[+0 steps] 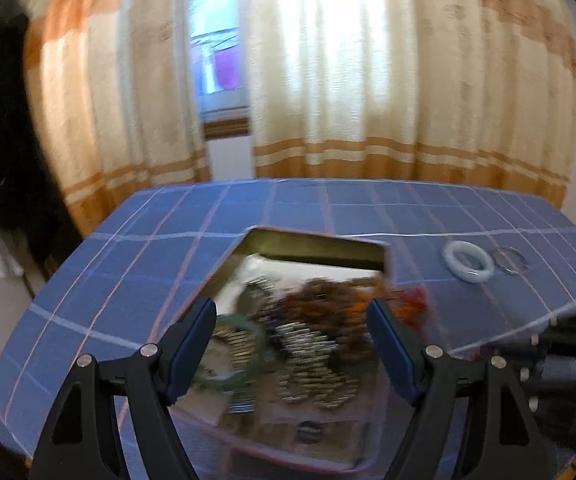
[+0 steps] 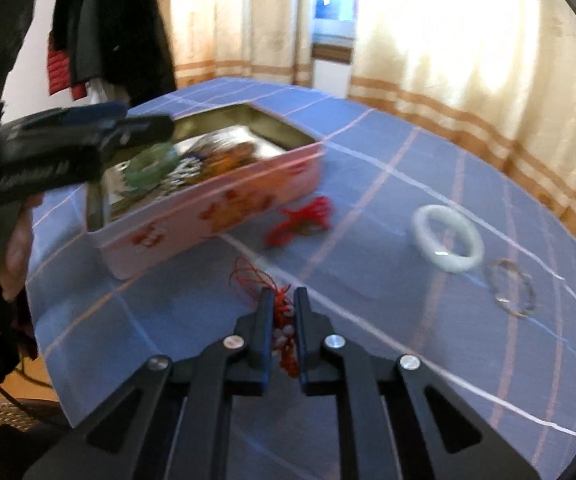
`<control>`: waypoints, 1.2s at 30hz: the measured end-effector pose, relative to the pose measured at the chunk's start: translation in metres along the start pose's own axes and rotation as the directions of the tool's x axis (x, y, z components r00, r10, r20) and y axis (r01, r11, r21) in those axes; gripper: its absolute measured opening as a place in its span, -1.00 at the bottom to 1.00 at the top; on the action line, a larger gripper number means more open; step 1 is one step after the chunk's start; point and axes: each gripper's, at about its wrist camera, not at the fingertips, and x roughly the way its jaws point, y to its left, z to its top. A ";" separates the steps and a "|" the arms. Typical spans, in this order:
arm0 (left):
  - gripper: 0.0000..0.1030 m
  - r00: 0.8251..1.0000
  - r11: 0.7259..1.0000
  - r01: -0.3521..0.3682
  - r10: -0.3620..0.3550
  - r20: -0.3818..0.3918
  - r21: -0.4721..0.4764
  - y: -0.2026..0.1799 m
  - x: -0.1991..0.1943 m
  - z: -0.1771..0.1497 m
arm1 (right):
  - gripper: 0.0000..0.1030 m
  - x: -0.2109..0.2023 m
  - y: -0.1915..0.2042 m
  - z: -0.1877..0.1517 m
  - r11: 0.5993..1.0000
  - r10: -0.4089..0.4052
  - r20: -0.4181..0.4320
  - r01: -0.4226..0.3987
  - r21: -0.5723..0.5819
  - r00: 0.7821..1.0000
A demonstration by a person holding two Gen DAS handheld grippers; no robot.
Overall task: Organize jewelry
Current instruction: 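Grasp the red cord with the left tool while the right tool grasps the red tassel pendant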
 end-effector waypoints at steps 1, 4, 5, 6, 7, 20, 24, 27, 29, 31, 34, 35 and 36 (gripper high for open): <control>0.51 1.000 1.000 0.009 -0.009 0.002 0.017 -0.008 0.000 0.002 | -0.77 -0.005 -0.008 -0.001 1.000 -0.020 0.009 0.020 0.009 1.000; 0.51 0.998 0.995 0.059 -0.060 0.002 0.078 -0.041 0.001 0.007 | -0.77 -0.017 -0.034 -0.001 0.994 -0.104 0.033 0.102 0.040 0.994; 0.51 0.997 0.993 0.084 -0.083 -0.007 0.089 -0.051 0.003 0.009 | -0.77 -0.020 -0.043 -0.001 0.991 -0.127 0.041 0.125 0.054 0.991; 0.51 0.994 0.989 0.109 -0.108 -0.016 0.098 -0.063 0.006 0.010 | -0.77 -0.024 -0.053 -0.002 0.987 -0.148 0.049 0.144 0.068 0.988; 0.51 0.992 0.986 0.130 -0.128 -0.023 0.102 -0.071 0.008 0.012 | -0.77 -0.028 -0.063 -0.002 0.983 -0.168 0.057 0.162 0.085 0.984; 0.51 0.962 0.979 0.203 -0.194 -0.193 0.032 -0.103 0.077 0.009 | -0.77 -0.035 -0.112 -0.002 0.965 -0.185 0.142 0.152 0.215 0.972; 0.51 0.964 0.979 0.197 -0.183 -0.192 0.053 -0.099 0.084 0.011 | -0.77 -0.030 -0.116 -0.005 0.962 -0.182 0.144 0.146 0.229 0.973; 0.51 0.969 0.983 0.167 -0.151 -0.194 0.070 -0.095 0.088 0.012 | -0.77 -0.032 -0.116 -0.007 0.962 -0.183 0.151 0.145 0.231 0.971; 0.51 0.970 0.985 0.165 -0.152 -0.191 0.056 -0.087 0.091 0.015 | -0.77 -0.032 -0.116 -0.009 0.962 -0.182 0.151 0.145 0.230 0.971; 0.51 0.971 0.986 0.161 -0.152 -0.186 0.036 -0.080 0.093 0.016 | -0.77 -0.032 -0.115 -0.009 0.963 -0.184 0.150 0.148 0.227 0.971; 0.51 0.973 0.985 0.168 -0.160 -0.166 0.035 -0.082 0.084 0.016 | -0.77 -0.032 -0.113 -0.011 0.964 -0.182 0.149 0.146 0.221 0.972; 0.51 0.972 0.982 0.182 -0.174 -0.156 0.044 -0.085 0.079 0.015 | -0.77 -0.032 -0.112 -0.011 0.965 -0.180 0.147 0.145 0.220 0.973; 0.51 0.974 0.981 0.182 -0.171 -0.146 0.064 -0.091 0.073 0.015 | -0.77 -0.033 -0.113 -0.012 0.964 -0.179 0.147 0.143 0.223 0.973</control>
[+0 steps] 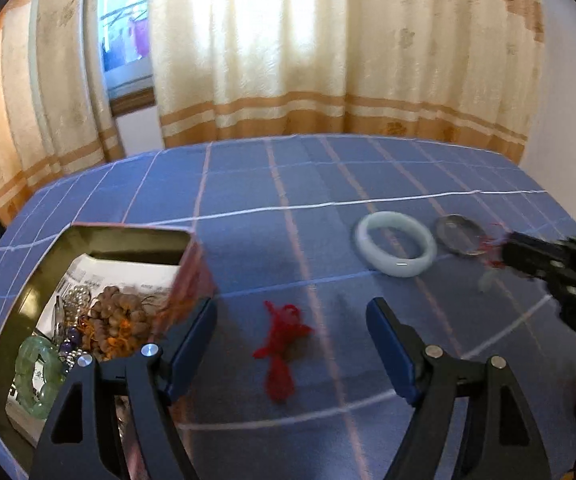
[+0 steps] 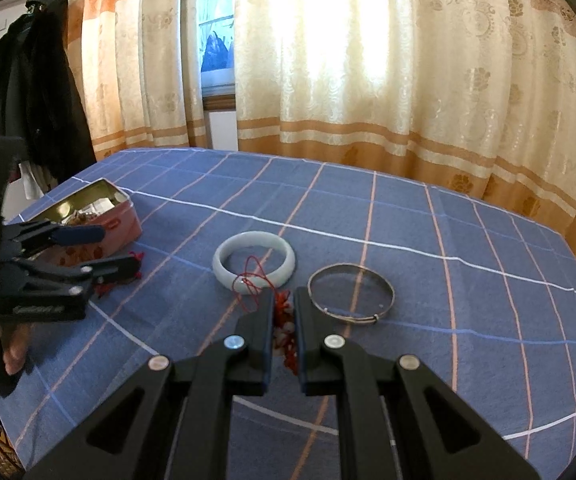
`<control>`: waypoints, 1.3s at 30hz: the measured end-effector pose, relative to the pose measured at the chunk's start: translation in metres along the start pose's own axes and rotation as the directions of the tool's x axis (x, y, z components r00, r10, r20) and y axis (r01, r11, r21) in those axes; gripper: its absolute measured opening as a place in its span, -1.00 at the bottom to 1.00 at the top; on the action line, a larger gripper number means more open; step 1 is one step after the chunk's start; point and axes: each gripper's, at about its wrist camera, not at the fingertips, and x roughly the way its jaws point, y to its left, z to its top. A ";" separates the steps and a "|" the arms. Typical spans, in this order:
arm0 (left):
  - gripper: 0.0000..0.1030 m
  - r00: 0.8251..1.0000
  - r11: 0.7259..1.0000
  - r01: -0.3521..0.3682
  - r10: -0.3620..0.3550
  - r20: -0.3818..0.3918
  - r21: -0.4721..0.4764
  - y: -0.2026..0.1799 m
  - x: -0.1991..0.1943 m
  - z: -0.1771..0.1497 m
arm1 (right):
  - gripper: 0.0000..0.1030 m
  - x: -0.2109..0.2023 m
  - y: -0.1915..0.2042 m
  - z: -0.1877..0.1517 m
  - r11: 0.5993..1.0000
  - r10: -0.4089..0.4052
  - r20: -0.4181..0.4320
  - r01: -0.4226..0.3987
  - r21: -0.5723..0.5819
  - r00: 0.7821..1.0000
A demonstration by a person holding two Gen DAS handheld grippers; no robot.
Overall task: Organize jewelry
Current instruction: 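Grasp the red cord with the left tool while the right tool grasps the red tassel pendant, then carry the red cord and red tassel pendant over the pink tin with both tools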
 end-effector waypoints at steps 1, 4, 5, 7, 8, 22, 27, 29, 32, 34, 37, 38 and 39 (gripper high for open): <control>0.51 1.000 1.000 0.004 -0.004 0.006 0.023 -0.007 -0.003 0.000 | -0.77 0.001 0.000 0.000 1.000 -0.001 0.001 0.001 0.002 1.000; 0.50 1.000 0.997 0.023 -0.022 -0.014 0.069 -0.022 0.000 0.000 | -0.77 0.004 0.001 0.000 1.000 -0.001 -0.004 0.001 0.002 1.000; 0.50 0.999 0.997 0.026 -0.025 -0.029 0.070 -0.024 0.004 0.001 | -0.77 0.004 0.000 0.000 1.000 0.000 -0.003 0.000 0.003 1.000; 0.25 0.999 0.998 0.021 -0.018 -0.051 0.066 -0.023 0.010 0.000 | -0.77 0.004 0.000 0.000 1.000 0.001 -0.004 -0.001 0.006 1.000; 0.12 0.996 0.998 0.023 -0.018 -0.083 0.061 -0.022 0.017 0.000 | -0.77 0.004 0.001 0.000 1.000 0.002 -0.002 -0.002 0.008 1.000; -1.00 0.990 1.000 0.009 -0.011 -0.137 -0.019 -0.007 0.030 -0.006 | -0.77 0.005 0.001 0.000 1.000 0.005 0.007 -0.005 0.020 1.000; -1.00 0.997 0.999 -0.027 0.030 -0.077 0.032 -0.017 0.017 -0.008 | -0.77 0.002 -0.003 0.001 0.999 0.005 0.035 -0.007 0.046 0.999; -1.00 0.999 0.999 -0.028 0.029 -0.045 0.040 -0.017 0.011 -0.006 | -0.77 0.000 -0.005 0.001 0.998 0.005 0.045 -0.007 0.057 0.999; -1.00 1.000 0.999 -0.025 0.025 0.002 0.040 -0.016 0.002 -0.006 | -0.77 -0.002 -0.007 0.001 0.998 -0.001 0.054 -0.002 0.062 0.999; -1.00 0.999 0.999 -0.029 0.028 0.031 0.038 -0.016 -0.004 -0.006 | -0.77 -0.003 -0.007 0.000 0.998 -0.006 0.062 0.002 0.064 0.998; -1.00 0.997 0.999 -0.023 0.020 0.069 0.038 -0.016 -0.011 -0.005 | -0.77 -0.006 -0.008 0.000 0.998 -0.013 0.075 0.008 0.067 0.997; -1.00 0.997 0.999 -0.018 0.015 0.080 0.037 -0.016 -0.013 -0.005 | -0.77 -0.006 -0.008 0.000 0.998 -0.016 0.079 0.010 0.068 0.997; -1.00 0.996 0.999 -0.013 0.010 0.094 0.034 -0.015 -0.015 -0.005 | -0.77 -0.007 -0.008 0.000 0.998 -0.018 0.082 0.012 0.068 0.996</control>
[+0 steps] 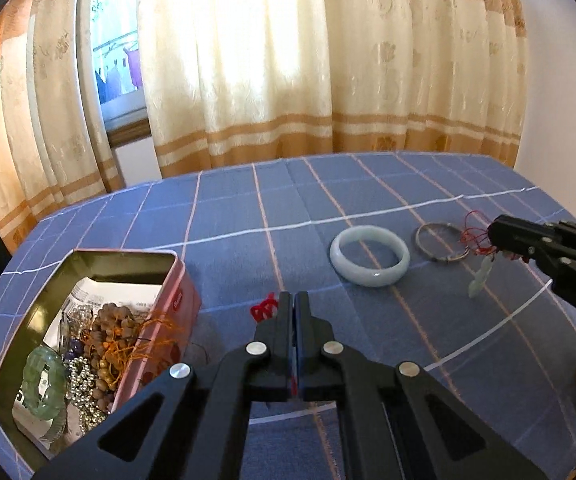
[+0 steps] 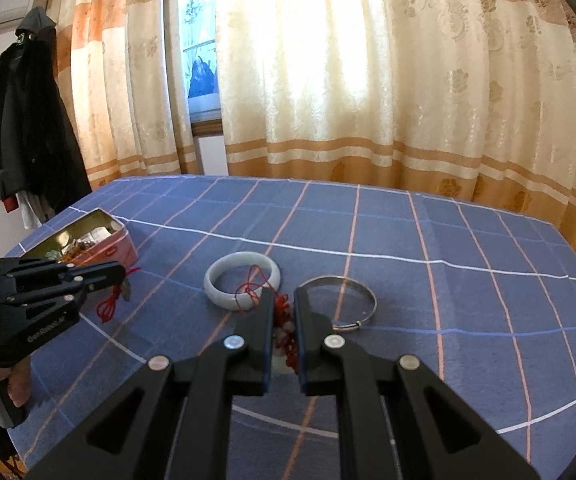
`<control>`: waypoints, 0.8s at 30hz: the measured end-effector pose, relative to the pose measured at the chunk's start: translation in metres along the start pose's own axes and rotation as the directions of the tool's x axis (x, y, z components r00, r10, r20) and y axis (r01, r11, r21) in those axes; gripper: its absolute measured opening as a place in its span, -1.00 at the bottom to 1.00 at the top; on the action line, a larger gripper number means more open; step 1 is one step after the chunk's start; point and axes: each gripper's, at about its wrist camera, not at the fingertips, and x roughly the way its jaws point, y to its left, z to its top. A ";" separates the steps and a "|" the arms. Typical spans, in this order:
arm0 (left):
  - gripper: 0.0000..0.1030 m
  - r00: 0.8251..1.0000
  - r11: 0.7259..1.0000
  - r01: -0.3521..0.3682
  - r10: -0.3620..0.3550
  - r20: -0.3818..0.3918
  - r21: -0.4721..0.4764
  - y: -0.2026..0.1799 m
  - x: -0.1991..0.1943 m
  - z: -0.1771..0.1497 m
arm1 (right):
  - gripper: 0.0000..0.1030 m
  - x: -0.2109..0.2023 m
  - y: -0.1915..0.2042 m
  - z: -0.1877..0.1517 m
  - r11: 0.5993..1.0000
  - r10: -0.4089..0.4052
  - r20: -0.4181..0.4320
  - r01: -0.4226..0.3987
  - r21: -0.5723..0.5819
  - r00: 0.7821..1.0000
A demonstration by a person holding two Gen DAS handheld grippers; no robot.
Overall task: Organize jewelry
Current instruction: 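Carry the red cord and red tassel pendant over the pink tin with both tools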
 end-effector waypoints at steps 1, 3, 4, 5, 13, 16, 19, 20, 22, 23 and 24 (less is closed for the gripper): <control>-1.00 1.000 1.000 -0.001 0.001 0.011 -0.005 0.000 -0.002 0.001 | -0.77 -0.001 -0.001 0.000 1.000 -0.001 0.002 0.001 0.001 1.000; -1.00 1.000 1.000 0.003 -0.003 0.031 -0.008 0.001 -0.005 0.001 | -0.77 -0.002 -0.002 0.000 1.000 -0.004 0.008 0.004 0.004 1.000; -1.00 0.999 1.000 0.002 -0.001 0.036 -0.010 0.000 -0.006 0.001 | -0.77 -0.002 -0.002 0.000 1.000 -0.004 0.011 0.004 0.005 1.000; -1.00 0.999 1.000 0.003 -0.002 0.041 -0.011 0.001 -0.007 0.001 | -0.78 -0.003 -0.002 0.000 1.000 -0.004 0.014 0.004 0.005 1.000; -1.00 0.996 0.999 0.007 -0.004 0.085 -0.040 0.007 -0.015 -0.001 | -0.78 -0.005 -0.002 0.000 1.000 -0.004 0.027 0.004 -0.003 1.000; -1.00 0.996 0.998 0.025 -0.020 0.088 -0.053 0.010 -0.017 -0.002 | -0.78 -0.006 0.000 0.001 1.000 -0.006 0.031 0.006 -0.016 1.000; -1.00 0.994 0.997 0.041 -0.034 0.107 -0.061 0.014 -0.023 0.000 | -0.78 -0.006 0.002 0.003 1.000 -0.006 0.038 0.007 -0.026 0.999; -1.00 0.992 0.997 0.050 -0.042 0.119 -0.066 0.016 -0.028 0.002 | -0.78 -0.007 0.003 0.003 1.000 -0.004 0.040 0.005 -0.026 0.999; -1.00 0.989 0.995 0.066 -0.056 0.135 -0.073 0.021 -0.035 0.006 | -0.78 -0.009 0.003 0.005 1.000 0.002 0.047 0.000 -0.028 0.999; -1.00 0.988 0.995 0.067 -0.056 0.141 -0.071 0.021 -0.039 0.008 | -0.78 -0.009 0.004 0.007 1.000 0.004 0.050 -0.003 -0.029 0.999; -1.00 0.988 0.996 0.063 -0.052 0.147 -0.069 0.023 -0.042 0.011 | -0.78 -0.010 0.006 0.008 1.000 0.008 0.054 -0.006 -0.030 0.999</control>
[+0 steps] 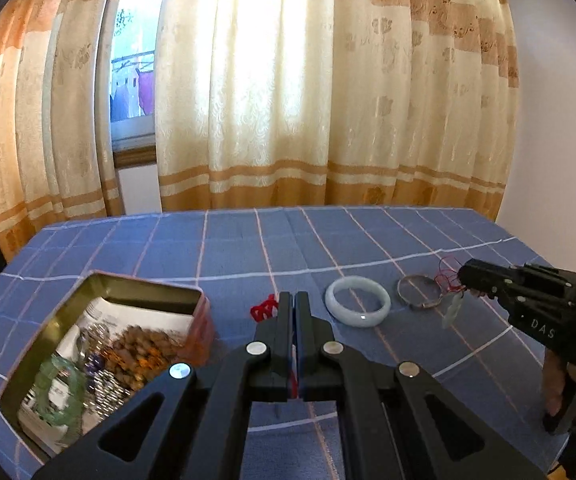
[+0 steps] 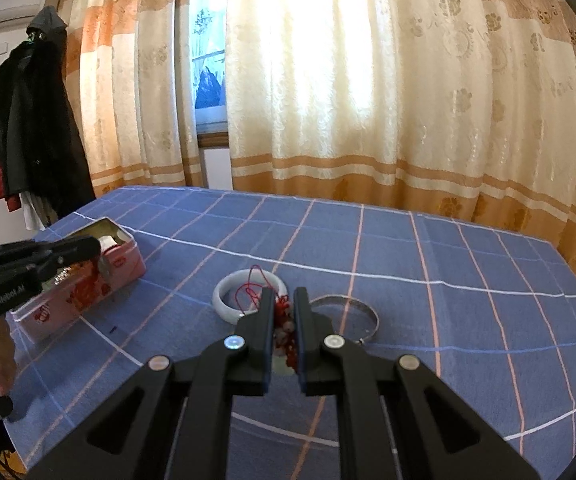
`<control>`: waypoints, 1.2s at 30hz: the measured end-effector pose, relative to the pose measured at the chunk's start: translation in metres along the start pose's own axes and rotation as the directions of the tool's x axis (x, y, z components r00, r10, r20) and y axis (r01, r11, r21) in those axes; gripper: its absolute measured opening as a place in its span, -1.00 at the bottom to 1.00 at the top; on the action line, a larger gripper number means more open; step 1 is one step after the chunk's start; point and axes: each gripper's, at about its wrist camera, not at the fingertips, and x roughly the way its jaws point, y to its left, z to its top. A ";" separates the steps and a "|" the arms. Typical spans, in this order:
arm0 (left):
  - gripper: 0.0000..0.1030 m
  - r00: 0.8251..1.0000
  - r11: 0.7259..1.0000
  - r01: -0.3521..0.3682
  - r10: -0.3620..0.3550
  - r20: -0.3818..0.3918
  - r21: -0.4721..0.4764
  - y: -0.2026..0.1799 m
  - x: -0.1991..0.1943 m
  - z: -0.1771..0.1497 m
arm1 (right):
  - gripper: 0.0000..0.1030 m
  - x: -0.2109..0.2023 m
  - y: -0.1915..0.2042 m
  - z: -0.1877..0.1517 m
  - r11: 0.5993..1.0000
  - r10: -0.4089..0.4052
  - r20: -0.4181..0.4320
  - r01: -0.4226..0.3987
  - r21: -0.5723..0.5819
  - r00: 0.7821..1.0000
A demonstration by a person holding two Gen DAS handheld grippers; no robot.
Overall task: Organize jewelry
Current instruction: 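Carry the red cord and red tassel pendant over the pink tin with both tools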
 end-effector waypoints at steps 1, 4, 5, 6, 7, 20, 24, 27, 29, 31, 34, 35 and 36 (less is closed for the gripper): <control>-1.00 1.000 1.000 0.002 -0.002 0.002 -0.001 0.001 -0.001 0.002 | -0.78 -0.001 0.002 0.002 1.000 0.004 0.005 -0.004 -0.002 1.000; -1.00 1.000 1.000 0.018 -0.018 0.000 -0.018 0.005 -0.004 0.007 | -0.78 -0.004 0.006 0.007 1.000 0.022 0.013 -0.022 -0.009 1.000; -1.00 1.000 0.999 0.027 -0.027 -0.002 -0.028 0.006 -0.005 0.008 | -0.78 -0.005 0.008 0.009 1.000 0.030 0.014 -0.029 -0.011 0.999; -1.00 0.999 0.999 0.032 -0.032 -0.001 -0.036 0.008 -0.006 0.009 | -0.78 -0.005 0.011 0.011 0.999 0.035 0.015 -0.035 -0.016 0.999; -1.00 1.000 0.999 0.032 -0.032 0.001 -0.039 0.009 -0.007 0.010 | -0.78 -0.005 0.012 0.013 0.999 0.037 0.016 -0.037 -0.020 0.999; -1.00 0.991 0.988 -0.135 0.135 0.013 0.079 0.001 -0.016 0.015 | -0.78 -0.004 0.048 0.044 0.992 0.090 0.022 -0.088 -0.095 0.996; -1.00 0.987 0.983 -0.162 0.163 0.001 0.082 0.013 -0.016 0.015 | -0.78 -0.002 0.060 0.050 0.988 0.104 0.016 -0.102 -0.113 0.994; -1.00 0.984 0.981 -0.177 0.178 -0.011 0.075 0.024 -0.017 0.015 | -0.78 0.001 0.072 0.055 0.985 0.113 0.008 -0.111 -0.136 0.994; -1.00 0.982 0.980 -0.184 0.186 -0.016 0.076 0.029 -0.017 0.015 | -0.78 0.004 0.078 0.058 0.983 0.121 0.004 -0.119 -0.142 0.993; -1.00 0.980 0.978 -0.196 0.198 -0.018 0.076 0.034 -0.018 0.015 | -0.78 0.007 0.085 0.061 0.981 0.134 -0.002 -0.133 -0.143 0.991; -1.00 0.977 0.976 -0.208 0.210 -0.023 0.070 0.044 -0.019 0.015 | -0.78 0.012 0.096 0.065 0.977 0.145 -0.009 -0.145 -0.154 0.989; -1.00 0.976 0.975 -0.212 0.215 -0.024 0.071 0.047 -0.020 0.015 | -0.78 0.014 0.100 0.067 0.976 0.152 -0.012 -0.152 -0.159 0.988; -1.00 0.975 0.974 -0.218 0.220 -0.024 0.069 0.050 -0.020 0.015 | -0.78 0.016 0.104 0.068 0.974 0.156 -0.014 -0.156 -0.165 0.988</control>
